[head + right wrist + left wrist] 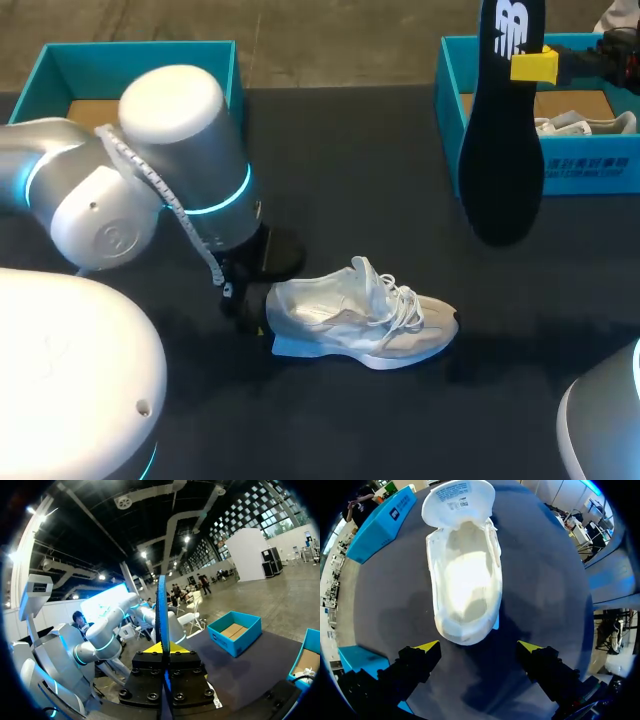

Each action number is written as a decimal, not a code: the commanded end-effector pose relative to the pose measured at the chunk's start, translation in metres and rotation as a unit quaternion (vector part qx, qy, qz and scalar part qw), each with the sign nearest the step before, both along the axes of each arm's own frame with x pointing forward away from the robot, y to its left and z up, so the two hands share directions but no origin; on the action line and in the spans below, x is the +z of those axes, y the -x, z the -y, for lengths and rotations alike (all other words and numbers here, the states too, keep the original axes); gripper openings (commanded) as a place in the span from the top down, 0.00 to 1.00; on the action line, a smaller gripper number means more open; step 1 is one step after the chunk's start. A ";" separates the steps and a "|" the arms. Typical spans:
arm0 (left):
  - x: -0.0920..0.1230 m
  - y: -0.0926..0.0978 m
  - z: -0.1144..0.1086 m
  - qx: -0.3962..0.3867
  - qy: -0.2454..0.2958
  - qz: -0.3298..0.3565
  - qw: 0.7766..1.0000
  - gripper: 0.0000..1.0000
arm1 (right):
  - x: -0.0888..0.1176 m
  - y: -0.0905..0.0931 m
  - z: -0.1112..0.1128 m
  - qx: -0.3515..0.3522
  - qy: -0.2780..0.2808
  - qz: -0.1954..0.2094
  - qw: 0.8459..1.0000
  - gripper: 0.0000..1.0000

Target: Take the shoe out of the shoebox, open the shoe tongue, remove and reinsert the insole, then place the shoe into the shoebox

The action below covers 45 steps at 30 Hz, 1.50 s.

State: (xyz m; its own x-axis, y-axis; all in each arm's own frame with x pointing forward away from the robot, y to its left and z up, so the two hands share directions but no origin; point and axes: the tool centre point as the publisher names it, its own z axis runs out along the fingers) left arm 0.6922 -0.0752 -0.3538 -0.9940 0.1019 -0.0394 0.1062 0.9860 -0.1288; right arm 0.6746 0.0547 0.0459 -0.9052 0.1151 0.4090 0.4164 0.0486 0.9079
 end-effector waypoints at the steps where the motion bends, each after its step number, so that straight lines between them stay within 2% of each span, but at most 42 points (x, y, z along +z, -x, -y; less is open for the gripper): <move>1: 0.000 -0.009 0.012 -0.002 -0.018 0.005 1.000 0.00 | 0.001 -0.002 -0.001 0.001 0.002 -0.002 1.000 1.00; 6: 0.024 -0.016 0.020 0.002 -0.012 0.009 1.000 0.00 | 0.001 -0.002 -0.001 0.001 0.002 -0.002 1.000 1.00; 13: 0.038 -0.022 0.039 0.002 -0.015 0.022 1.000 0.00 | 0.001 -0.002 -0.001 0.001 0.002 -0.002 1.000 1.00; 22: 0.031 -0.039 0.068 0.005 0.009 0.022 1.000 0.00 | 0.001 -0.002 -0.001 0.001 0.002 -0.002 1.000 1.00; 28: 0.019 -0.048 0.089 0.002 0.008 0.015 1.000 0.00 | 0.001 -0.002 -0.001 0.001 0.002 -0.002 1.000 1.00; 45: 0.003 -0.055 0.113 0.015 0.007 0.010 1.000 0.01 | 0.001 -0.002 -0.001 0.001 0.002 -0.002 1.000 1.00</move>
State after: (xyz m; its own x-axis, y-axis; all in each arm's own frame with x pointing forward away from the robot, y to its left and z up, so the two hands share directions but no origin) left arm 0.7454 -0.1826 -0.3450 -0.9954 0.0726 -0.0625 0.0812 0.9856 -0.1480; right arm 0.6746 0.0547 0.0459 -0.9052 0.1151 0.4090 0.4164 0.0486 0.9079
